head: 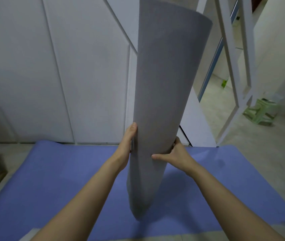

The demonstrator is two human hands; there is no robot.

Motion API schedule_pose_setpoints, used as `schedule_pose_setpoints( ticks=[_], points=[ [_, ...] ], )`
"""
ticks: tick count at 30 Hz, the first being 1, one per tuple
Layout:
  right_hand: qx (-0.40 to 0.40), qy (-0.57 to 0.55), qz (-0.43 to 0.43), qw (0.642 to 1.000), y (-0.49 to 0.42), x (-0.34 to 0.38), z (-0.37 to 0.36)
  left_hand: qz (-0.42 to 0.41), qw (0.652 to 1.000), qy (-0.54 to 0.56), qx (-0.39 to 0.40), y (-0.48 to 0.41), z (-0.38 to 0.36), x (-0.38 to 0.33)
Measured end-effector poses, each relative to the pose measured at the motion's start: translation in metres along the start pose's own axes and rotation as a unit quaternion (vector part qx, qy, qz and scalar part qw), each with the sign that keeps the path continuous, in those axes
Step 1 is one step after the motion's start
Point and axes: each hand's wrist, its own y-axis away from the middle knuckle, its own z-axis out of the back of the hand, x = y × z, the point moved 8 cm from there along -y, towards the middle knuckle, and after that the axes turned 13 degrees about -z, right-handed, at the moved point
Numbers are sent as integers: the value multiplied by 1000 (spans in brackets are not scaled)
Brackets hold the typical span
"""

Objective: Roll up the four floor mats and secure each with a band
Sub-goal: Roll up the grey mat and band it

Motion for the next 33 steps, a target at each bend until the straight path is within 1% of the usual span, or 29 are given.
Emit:
schedule_pose_setpoints(
  ticks=[3, 5, 9, 11, 13, 15, 17, 20, 22, 24, 26, 28, 33],
  points=[
    [25, -2, 7, 1000, 0, 2, -9, 42, 999, -14, -8, 5, 11, 19],
    [50, -3, -7, 999, 2, -2, -16, 80, 996, -32, -9, 12, 19, 37],
    [48, 9, -32, 998, 3, -11, -20, 95, 993, -62, -13, 19, 29, 51],
    [42, 11, -39, 998, 2, -12, -18, 78, 994, -77, -15, 14, 30, 43],
    [44, 17, -35, 998, 2, -9, -17, 33, 996, -79, -39, 7, 33, 25],
    [58, 19, -24, 998, 2, -4, -18, -17, 995, -63, -75, 1, 34, -2],
    [68, 19, -4, 997, 5, 6, -20, -45, 994, -43, -89, -4, 30, -30],
    [26, -37, 50, 998, 12, 35, -15, -66, 995, -21, -77, -10, 25, -63],
    [-11, -97, 89, 991, 16, 59, -5, -62, 996, -29, -60, -10, 22, -71],
    [-27, -140, 101, 985, 18, 78, 1, -43, 997, -39, -52, -6, 23, -68],
    [-10, -169, 73, 983, 14, 84, -2, -28, 997, -45, -50, 0, 26, -61],
    [8, -174, 44, 984, 10, 79, -8, -25, 997, -52, -43, 5, 27, -53],
    [18, -188, 24, 982, 13, 68, -10, -27, 997, -72, -7, 19, 29, -40]
  ],
)
